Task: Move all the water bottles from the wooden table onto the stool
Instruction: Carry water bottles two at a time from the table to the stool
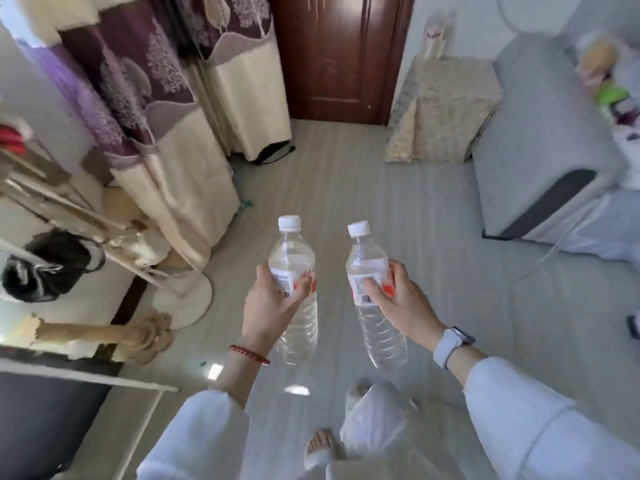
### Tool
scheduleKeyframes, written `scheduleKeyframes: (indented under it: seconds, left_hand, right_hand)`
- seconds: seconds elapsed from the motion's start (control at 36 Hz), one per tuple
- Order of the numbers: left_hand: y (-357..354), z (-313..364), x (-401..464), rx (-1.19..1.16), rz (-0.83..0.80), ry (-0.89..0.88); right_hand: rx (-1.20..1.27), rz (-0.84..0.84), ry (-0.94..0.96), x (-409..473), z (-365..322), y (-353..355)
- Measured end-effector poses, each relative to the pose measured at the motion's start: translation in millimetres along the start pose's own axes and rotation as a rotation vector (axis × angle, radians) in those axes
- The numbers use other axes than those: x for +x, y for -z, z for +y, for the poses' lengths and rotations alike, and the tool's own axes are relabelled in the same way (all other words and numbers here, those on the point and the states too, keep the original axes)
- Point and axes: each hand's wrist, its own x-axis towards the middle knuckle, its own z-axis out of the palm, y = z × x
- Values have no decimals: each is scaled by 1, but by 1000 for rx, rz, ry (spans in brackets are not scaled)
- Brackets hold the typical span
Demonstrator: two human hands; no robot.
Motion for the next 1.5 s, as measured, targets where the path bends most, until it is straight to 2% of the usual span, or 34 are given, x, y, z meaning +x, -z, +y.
scheduleKeyframes:
  seconds: [0.22,0.44,0.78,1.11,1.31,1.5]
  left_hand:
    - [-111,93,174,6,-155,-191]
    - [-222,209,333,-3,-218,-252]
    - [-347,313,542,4,-270,-222]
    - [-487,428,787,-39,-332,-221]
    - [-562,492,882,-70,-401,-219]
    - [-660,538,965,-96,-411,-147]
  right_hand:
    - [53,160,-94,147,38,91]
    - [49,247,-161,318,72,208]
    - [55,326,-189,544,114,328]
    - [71,360,-213,801,142,456]
    - [153,367,-321,903,174,523]
    - [188,321,-332,1014,228,586]
